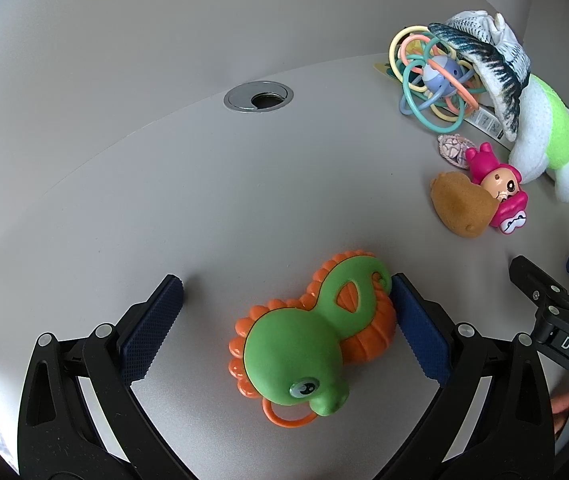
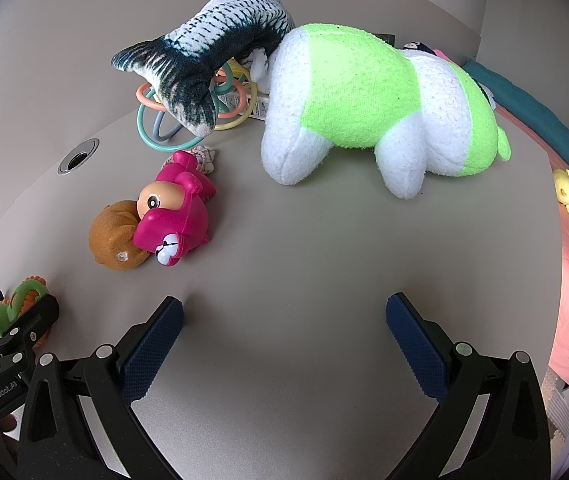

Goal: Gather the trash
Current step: 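Close the left gripper on the green-orange seahorse toy, then grasp the pink monkey toy with the right gripper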

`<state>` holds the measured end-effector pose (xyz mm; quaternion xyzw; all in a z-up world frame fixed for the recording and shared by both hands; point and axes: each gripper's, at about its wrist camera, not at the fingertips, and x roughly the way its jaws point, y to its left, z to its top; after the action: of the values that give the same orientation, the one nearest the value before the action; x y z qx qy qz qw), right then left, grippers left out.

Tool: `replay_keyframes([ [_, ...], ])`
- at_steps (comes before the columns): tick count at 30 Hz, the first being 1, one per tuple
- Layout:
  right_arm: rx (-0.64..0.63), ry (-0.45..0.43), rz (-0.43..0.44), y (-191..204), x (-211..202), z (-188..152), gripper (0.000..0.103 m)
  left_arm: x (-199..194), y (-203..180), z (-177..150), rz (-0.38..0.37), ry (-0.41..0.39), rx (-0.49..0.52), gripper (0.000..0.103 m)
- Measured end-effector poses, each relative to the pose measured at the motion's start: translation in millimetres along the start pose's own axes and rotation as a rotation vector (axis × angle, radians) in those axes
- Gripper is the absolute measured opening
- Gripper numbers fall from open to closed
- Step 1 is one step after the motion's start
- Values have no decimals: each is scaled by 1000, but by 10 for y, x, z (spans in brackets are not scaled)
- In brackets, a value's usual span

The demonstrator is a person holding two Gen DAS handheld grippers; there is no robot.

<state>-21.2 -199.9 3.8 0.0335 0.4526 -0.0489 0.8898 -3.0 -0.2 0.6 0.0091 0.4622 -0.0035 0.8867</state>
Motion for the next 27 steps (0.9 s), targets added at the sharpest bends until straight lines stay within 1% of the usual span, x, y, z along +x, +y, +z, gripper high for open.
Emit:
replay_keyframes([
  [3,3,-1,0,14,-2,-3,101,18,13,9,-5,-1,4,98],
  [6,-33,-1,34,-24,-16,3,101,-32,-9,5,-36,12,28,98],
  [8,-42,-1,54,-51,-76,-16,101,-118,-31,26,-48,-15,33,98],
  [11,-40,-1,108,-179,-243,-62,101,-295,-69,51,-29,-59,72,98],
  [13,-48,-14,143,-196,-322,-67,101,-390,-98,45,-24,-76,103,98],
  [17,-93,-62,213,-227,-598,-21,101,-439,-127,-14,-23,-78,146,98],
  [19,-102,-59,246,-209,-659,38,100,-399,-150,-24,-22,-67,158,98],
  [20,-106,-54,257,-213,-693,56,97,-383,-168,-35,-24,-65,166,98],
  [22,-116,-54,267,-187,-723,87,93,-312,-173,-43,-23,-57,191,88],
  [23,-120,-55,267,-170,-722,98,91,-279,-181,-47,-27,-43,198,79],
  [25,-132,-51,275,-121,-705,113,86,-226,-156,-71,-51,-13,194,69],
  [26,-136,-43,283,-98,-693,115,79,-208,-138,-82,-55,-9,191,66],
  [27,-142,-36,290,-64,-665,121,73,-212,-126,-90,-55,-15,190,66],
])
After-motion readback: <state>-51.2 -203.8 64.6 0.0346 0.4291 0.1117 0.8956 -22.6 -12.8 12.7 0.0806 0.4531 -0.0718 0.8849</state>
